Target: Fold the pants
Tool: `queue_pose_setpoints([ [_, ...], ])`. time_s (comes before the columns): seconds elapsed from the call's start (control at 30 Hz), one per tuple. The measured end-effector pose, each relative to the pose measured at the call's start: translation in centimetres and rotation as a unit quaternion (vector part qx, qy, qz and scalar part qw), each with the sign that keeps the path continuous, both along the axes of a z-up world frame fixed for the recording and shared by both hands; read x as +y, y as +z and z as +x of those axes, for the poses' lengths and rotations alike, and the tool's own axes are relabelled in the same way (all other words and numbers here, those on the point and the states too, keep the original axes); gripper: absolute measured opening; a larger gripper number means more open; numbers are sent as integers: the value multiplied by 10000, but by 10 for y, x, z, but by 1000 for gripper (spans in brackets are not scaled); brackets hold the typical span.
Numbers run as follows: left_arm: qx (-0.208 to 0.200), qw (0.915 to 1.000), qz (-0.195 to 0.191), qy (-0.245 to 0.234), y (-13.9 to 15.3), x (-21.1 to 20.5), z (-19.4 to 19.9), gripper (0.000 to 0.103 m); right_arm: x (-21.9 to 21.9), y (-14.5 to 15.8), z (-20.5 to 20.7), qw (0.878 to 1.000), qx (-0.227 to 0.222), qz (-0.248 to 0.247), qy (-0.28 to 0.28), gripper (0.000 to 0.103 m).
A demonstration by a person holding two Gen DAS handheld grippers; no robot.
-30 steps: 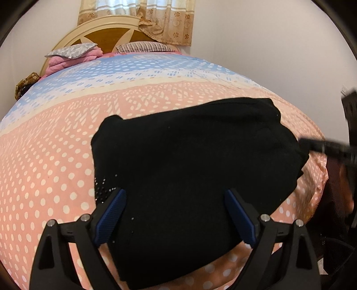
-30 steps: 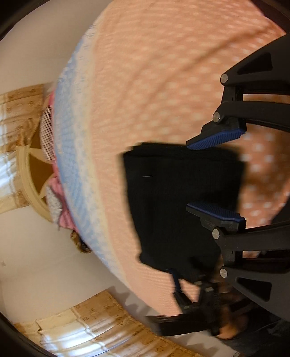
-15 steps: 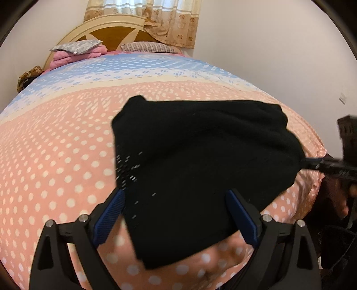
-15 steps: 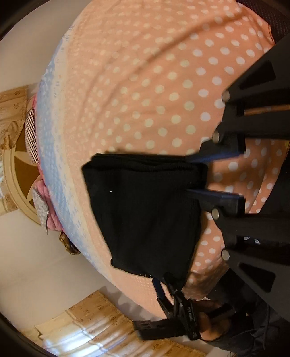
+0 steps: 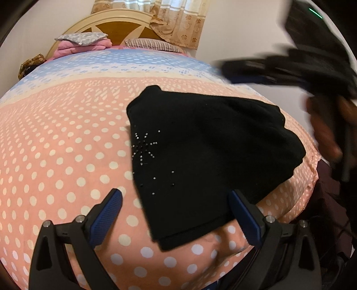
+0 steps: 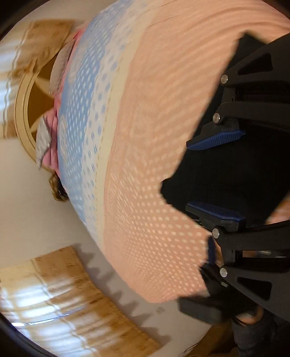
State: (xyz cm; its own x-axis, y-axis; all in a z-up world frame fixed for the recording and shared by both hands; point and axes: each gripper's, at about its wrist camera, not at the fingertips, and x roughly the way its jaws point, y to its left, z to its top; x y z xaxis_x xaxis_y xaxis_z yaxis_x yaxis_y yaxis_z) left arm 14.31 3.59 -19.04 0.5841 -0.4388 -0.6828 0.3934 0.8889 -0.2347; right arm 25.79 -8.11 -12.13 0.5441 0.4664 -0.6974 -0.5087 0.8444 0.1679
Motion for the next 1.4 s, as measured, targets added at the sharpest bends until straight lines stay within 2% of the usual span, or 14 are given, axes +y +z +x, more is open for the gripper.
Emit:
queue_pose_setpoints([
  [0.27, -117, 9998, 52, -134, -6, 0, -8, 103, 43, -39, 67, 9920, 1144, 35, 534, 48],
  [0.33, -155, 9997, 110, -154, -7, -2, -10, 103, 50, -43, 67, 9901, 1249, -7, 635, 15],
  [0.47, -210, 9992, 265, -203, -10, -6, -12, 103, 52, -55, 79, 9919, 1171, -354, 326, 11],
  [0.5, -227, 9990, 309, -208, -11, -7, -13, 103, 50, -63, 84, 9918, 1148, -531, 161, 11],
  [0.63, -232, 9990, 324, -225, -8, -7, -15, 103, 34, -63, 81, 9923, 1205, 59, 278, 13],
  [0.7, -206, 9994, 179, -194, -5, -1, -16, 103, 26, -53, 71, 9926, 1142, 263, 317, 38],
  [0.77, -158, 9997, -34, -170, -1, 7, -18, 103, 14, -33, 50, 9954, 835, 358, 288, 48],
  [0.9, -178, 9993, -312, -118, 10, 22, -22, 103, -29, -5, 7, 9979, 387, 490, 157, 48],
  [1.03, -445, 9968, -652, 108, 27, 35, -22, 103, -92, -5, -37, 9931, 391, 1077, -266, 49],
  [1.1, -454, 9972, -567, 175, 27, 33, -16, 103, -109, -17, -52, 9912, 512, 1149, -414, 49],
  [1.2, -145, 9993, -200, 293, 6, 24, 2, 103, -129, -52, -64, 9885, 901, 939, -764, 49],
  [1.27, -37, 9994, -22, 342, -5, 19, 9, 103, -137, -63, -71, 9876, 749, 1180, -719, 49],
  [1.33, -180, 9991, 204, 319, -3, 15, 7, 103, -139, -61, -75, 9857, 717, 1326, -753, 49],
  [1.4, -92, 9993, 176, 315, 2, 14, 9, 103, -146, -53, -82, 9820, 521, 1647, -763, 49],
])
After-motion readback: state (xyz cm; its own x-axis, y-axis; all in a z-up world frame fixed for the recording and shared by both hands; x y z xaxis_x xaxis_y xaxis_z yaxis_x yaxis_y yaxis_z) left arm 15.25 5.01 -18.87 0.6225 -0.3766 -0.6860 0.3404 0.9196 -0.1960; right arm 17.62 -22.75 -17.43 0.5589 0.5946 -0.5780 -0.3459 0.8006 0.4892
